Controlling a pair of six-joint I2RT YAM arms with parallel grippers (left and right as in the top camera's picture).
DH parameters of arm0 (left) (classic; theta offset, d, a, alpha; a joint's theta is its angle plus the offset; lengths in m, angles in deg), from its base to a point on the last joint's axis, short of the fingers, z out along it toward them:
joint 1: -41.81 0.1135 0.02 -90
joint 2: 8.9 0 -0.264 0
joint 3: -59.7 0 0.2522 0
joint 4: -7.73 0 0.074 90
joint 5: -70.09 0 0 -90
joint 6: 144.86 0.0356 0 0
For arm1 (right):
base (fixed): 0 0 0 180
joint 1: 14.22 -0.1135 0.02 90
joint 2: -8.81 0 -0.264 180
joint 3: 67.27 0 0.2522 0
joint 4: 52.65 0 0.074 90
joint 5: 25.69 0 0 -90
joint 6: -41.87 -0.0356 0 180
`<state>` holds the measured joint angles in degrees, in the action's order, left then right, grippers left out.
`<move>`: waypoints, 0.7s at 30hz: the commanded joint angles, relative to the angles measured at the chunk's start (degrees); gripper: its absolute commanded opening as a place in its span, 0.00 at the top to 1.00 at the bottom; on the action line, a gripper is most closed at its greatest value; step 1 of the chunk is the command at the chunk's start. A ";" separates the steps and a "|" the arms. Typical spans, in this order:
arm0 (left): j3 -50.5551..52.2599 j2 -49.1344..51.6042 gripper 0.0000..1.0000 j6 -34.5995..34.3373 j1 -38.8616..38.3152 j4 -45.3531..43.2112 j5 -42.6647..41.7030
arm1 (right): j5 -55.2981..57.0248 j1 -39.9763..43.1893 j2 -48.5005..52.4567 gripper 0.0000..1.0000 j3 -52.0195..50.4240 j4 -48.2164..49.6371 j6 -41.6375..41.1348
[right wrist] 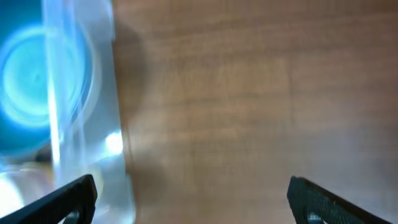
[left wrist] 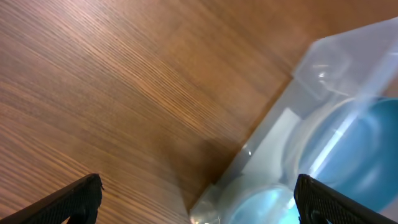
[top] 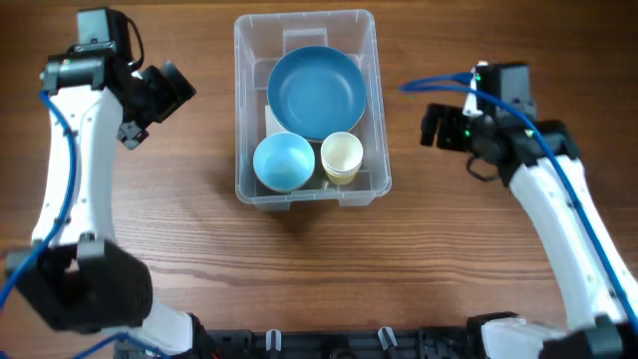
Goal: Pack container
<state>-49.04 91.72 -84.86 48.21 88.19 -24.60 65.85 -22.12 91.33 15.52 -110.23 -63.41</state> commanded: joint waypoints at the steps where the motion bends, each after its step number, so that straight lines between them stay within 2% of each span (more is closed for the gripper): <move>1: 0.26 2.67 0.00 1.31 0.26 -1.31 -0.85 | 3.19 -0.13 2.58 0.00 0.68 5.75 4.52; 4: 0.26 3.13 0.00 1.31 0.28 -1.44 -0.83 | 4.00 -0.11 2.12 0.00 0.68 7.32 11.41; 7: 0.24 2.89 0.00 1.33 0.26 -1.01 -0.85 | 6.62 -0.11 0.07 0.00 0.68 6.67 8.72; 13: 0.24 -1.09 0.00 5.95 0.22 3.52 -0.83 | 6.62 -0.11 -11.17 0.00 0.66 2.27 4.72; 16: 0.24 -7.23 0.00 7.34 -0.85 5.81 -0.13 | 6.67 -0.11 -19.61 0.00 0.42 -1.97 4.39; 19: 0.26 -14.40 0.00 6.95 -3.74 7.13 4.17 | 8.61 -0.11 -27.52 0.00 -2.62 -4.44 0.96; 21: 0.26 -20.13 0.00 4.35 -6.54 7.87 7.93 | 8.76 -0.13 -33.66 0.00 -6.14 -4.87 -0.33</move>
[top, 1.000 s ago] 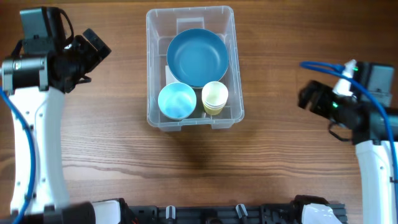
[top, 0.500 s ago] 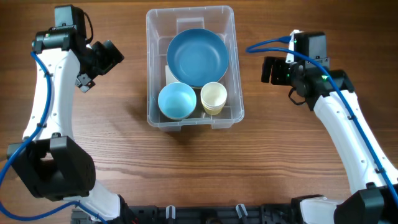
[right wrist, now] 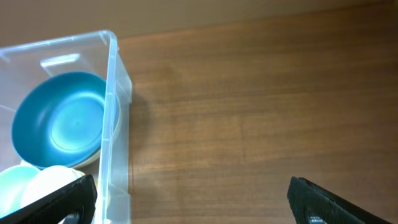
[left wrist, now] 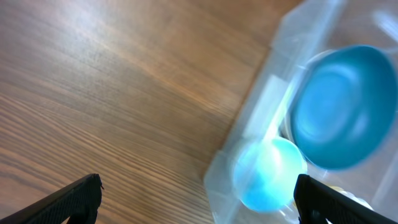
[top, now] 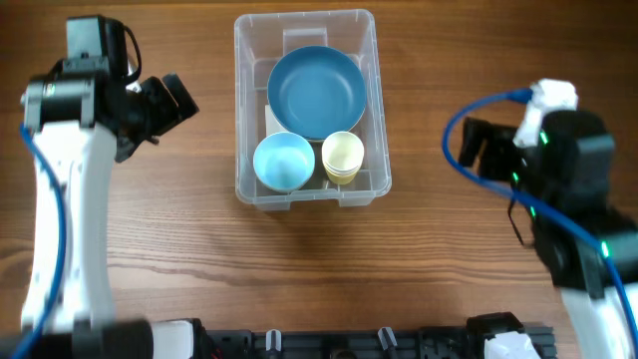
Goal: Pack container
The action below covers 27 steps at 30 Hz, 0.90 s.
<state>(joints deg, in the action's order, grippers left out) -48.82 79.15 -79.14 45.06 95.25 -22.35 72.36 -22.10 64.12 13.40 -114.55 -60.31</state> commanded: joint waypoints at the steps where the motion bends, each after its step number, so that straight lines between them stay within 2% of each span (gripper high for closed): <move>1: 0.09 -10.29 0.00 -1.90 -4.59 0.90 6.60 | 2.23 -0.15 -9.16 0.00 -5.79 -0.85 -3.58; 6: 7.02 -24.98 0.00 -4.68 -9.57 0.66 6.58 | 2.08 -0.15 -19.58 0.00 -15.30 -5.03 -5.97; 12: 22.84 -39.19 0.00 -6.40 -15.02 -0.20 7.61 | 2.08 -0.15 -21.46 0.02 -18.29 -8.50 -10.56; 16: 37.40 -53.27 0.00 -6.01 -15.08 -9.09 8.33 | 2.54 -0.15 -21.49 0.02 -18.32 -8.92 -10.43; 19: 46.07 -63.10 0.00 -5.99 -15.08 -12.59 8.33 | 3.65 -0.15 -22.73 0.04 -18.86 -8.13 -10.32; 25: 53.37 -68.54 0.00 -5.77 -15.08 -16.00 8.11 | 3.78 -0.15 -30.16 0.05 -25.09 -5.66 -10.73; 27: 54.34 -68.50 0.00 -6.01 -15.08 -16.26 8.31 | 3.78 -0.15 -30.95 0.02 -25.57 -5.29 -11.93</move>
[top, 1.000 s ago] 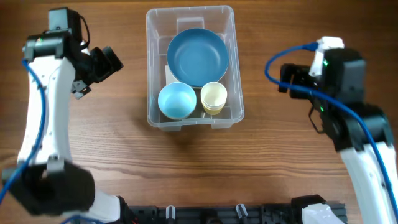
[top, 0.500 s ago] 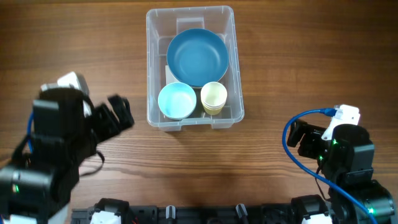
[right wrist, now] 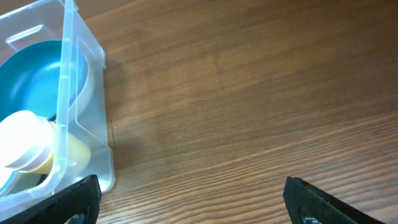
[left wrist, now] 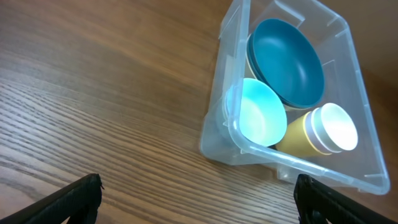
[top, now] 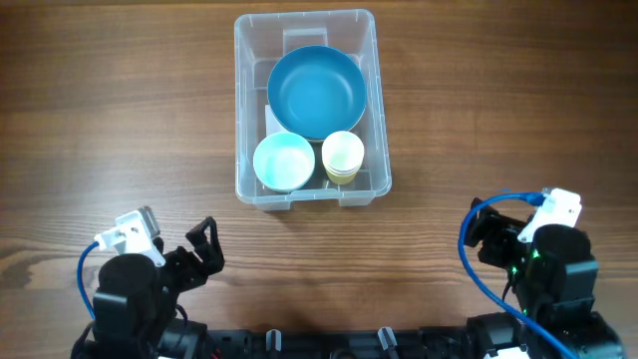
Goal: Pack container
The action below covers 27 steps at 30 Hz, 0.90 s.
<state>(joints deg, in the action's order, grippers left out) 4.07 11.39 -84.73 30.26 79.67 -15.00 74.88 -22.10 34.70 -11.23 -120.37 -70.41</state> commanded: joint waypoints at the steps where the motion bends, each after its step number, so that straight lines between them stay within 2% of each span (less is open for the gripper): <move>1: 1.62 -0.72 0.00 -0.61 -0.28 -0.63 0.98 | 0.98 -0.15 -1.44 0.01 -0.94 0.57 -2.05; 7: 1.60 -0.63 0.00 -0.61 -0.28 0.20 0.96 | -1.57 -0.13 -0.72 0.00 -0.94 0.35 -10.95; 20: 1.60 -0.63 0.00 -0.61 -0.28 3.13 0.96 | 0.63 -0.15 -1.49 0.00 -0.94 -0.04 -10.67; 24: 1.60 -0.63 0.00 -0.61 -0.28 3.15 0.96 | 0.63 -0.15 -5.05 0.00 -1.88 4.07 -3.48; 27: 1.60 -0.63 0.00 -0.61 -0.28 3.13 0.96 | 0.42 -0.15 -14.14 0.00 -7.26 11.61 2.73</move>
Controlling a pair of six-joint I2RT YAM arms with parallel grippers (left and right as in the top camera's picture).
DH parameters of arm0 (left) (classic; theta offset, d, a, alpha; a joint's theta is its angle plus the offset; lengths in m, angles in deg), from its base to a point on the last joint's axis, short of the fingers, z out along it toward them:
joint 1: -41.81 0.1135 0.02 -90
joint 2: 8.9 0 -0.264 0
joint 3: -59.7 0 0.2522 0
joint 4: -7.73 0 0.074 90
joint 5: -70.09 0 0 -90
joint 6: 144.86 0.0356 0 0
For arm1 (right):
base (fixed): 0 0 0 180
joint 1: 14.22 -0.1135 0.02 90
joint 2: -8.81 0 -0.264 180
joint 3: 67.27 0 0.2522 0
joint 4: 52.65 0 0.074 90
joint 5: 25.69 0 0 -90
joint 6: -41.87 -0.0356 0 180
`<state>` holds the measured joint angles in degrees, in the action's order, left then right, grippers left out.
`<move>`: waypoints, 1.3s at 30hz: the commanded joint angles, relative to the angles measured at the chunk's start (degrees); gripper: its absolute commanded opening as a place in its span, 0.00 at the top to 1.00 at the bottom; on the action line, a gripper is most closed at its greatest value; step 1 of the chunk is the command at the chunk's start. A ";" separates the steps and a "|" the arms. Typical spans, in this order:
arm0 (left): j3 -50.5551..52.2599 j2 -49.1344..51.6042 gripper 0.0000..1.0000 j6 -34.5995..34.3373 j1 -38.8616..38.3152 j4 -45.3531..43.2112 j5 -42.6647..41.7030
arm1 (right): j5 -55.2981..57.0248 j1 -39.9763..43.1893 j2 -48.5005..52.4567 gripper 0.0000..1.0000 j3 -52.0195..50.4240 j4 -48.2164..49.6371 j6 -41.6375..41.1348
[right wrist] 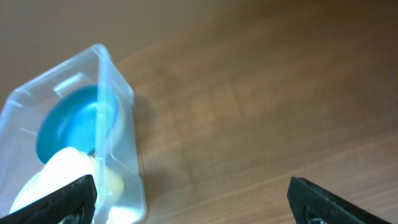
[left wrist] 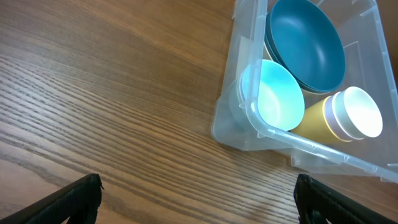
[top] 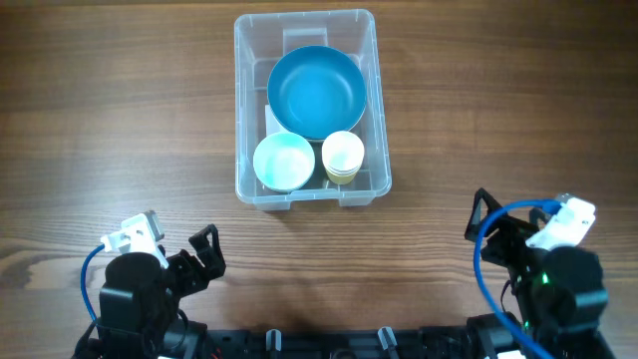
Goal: Pack container
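A clear plastic container (top: 371,100) stands at the table's far middle. Inside lie a dark blue bowl (top: 316,92), a light blue bowl (top: 283,163) and a yellow cup (top: 342,157). The left wrist view shows the container (left wrist: 249,118) with the same bowls and cup. My left gripper (left wrist: 198,202) is open near the front left edge, nothing between its fingers (left wrist: 68,202). My right gripper (right wrist: 194,202) is open at the front right, empty, with the container (right wrist: 118,124) to its left.
Wood-grain table (top: 120,150) all round the container. Both arms are folded back at the front edge, left arm (top: 140,294) and right arm (top: 553,289) with its blue cable. A black rail runs along the front edge (top: 329,344).
The left arm has barely shifted at the front left. The right arm has drawn slightly further back and its wrist camera has tilted up. Both grippers remain open.
At first both arms stood raised beside the container, left and right of it, grippers open and empty. They then stood a little further out. By the last earlier moment both were folded down at the front edge, where they are now. The container's contents are unchanged throughout.
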<state>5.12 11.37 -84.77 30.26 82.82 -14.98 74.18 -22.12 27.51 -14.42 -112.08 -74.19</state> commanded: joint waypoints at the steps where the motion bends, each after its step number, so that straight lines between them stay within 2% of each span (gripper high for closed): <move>1: 0.55 -0.61 0.00 -0.57 -0.28 -0.02 0.94 | 0.83 -0.13 -10.10 0.00 -6.01 5.38 7.85; 4: 0.55 -0.61 0.00 -0.57 -0.28 0.00 0.94 | 0.61 -0.13 -18.40 0.00 -11.93 11.89 11.08; 13: 0.55 -0.61 0.00 -0.57 -0.28 0.00 0.94 | -8.74 -0.39 -18.49 0.00 -24.46 34.75 28.33; 18: 0.55 -0.61 0.00 -0.57 -0.28 -0.02 0.94 | -14.67 -0.39 -18.51 0.00 -30.47 42.82 35.76; 26: 0.57 -0.61 0.00 -0.57 -0.28 -0.02 0.94 | -14.62 -0.39 -18.53 0.00 -37.57 43.17 33.53; 30: 0.55 -0.61 0.00 -0.57 -0.28 -0.02 0.94 | -11.67 -0.26 -18.53 0.00 -37.66 43.43 33.35; 34: 0.55 -0.61 0.00 -0.57 -0.28 0.00 0.94 | -7.43 -0.07 -18.53 0.00 -37.66 43.78 28.11; 39: 0.55 -0.61 0.00 -0.57 -0.28 0.00 0.94 | -8.20 2.69 -18.53 0.00 -37.66 43.71 25.73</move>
<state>5.21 11.33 -84.77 30.26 82.90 -14.98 64.78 -20.86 9.78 -51.80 -68.85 -45.80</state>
